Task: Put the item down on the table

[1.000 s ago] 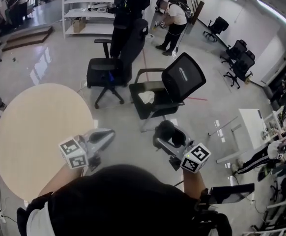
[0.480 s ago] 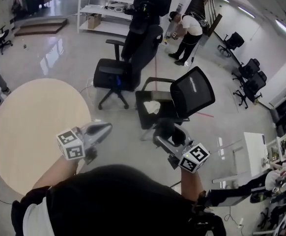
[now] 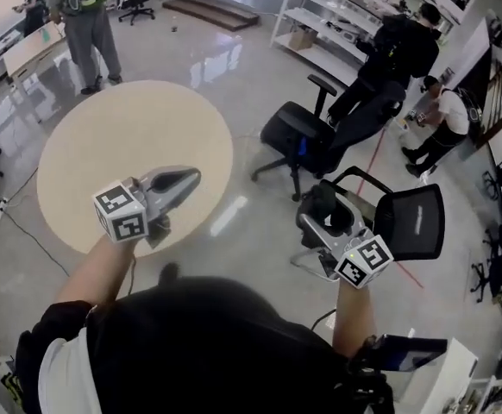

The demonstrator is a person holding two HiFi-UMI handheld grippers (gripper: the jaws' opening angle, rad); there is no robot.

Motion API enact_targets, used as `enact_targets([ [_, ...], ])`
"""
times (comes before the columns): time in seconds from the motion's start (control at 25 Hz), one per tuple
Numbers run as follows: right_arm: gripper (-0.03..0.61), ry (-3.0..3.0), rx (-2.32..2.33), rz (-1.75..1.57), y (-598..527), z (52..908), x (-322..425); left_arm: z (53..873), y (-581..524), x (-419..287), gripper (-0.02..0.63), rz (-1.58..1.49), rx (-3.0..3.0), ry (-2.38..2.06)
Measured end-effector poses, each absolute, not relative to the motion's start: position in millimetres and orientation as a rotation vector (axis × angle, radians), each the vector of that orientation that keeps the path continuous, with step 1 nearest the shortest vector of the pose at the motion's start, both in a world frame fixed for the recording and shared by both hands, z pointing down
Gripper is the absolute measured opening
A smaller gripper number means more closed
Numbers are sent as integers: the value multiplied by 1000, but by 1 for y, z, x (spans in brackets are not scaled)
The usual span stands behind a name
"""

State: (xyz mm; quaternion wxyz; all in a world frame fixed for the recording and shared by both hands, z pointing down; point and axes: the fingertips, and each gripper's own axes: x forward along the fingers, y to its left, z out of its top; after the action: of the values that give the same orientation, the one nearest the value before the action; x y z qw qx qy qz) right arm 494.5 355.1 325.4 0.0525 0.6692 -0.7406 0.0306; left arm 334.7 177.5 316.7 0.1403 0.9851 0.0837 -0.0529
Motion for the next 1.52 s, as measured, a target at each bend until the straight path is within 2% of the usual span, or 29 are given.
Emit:
enact_targets([
  [0.32,337,-2371,1691,-55,130,290,427,289,-14,202,-6,-251,2933,-256],
  [0.72,337,-2355,1475,-89,-168,325,334,347,-233,70,-6,-170,2877,-517],
  [1.12,337,-2289,1310,-47,-369,402,287,427,-368,22,-6,-97,2786,-607],
  [1.52,337,-2204,1097,-78,-524,488,248,501,-468,10,-6,-112,2721,-666],
])
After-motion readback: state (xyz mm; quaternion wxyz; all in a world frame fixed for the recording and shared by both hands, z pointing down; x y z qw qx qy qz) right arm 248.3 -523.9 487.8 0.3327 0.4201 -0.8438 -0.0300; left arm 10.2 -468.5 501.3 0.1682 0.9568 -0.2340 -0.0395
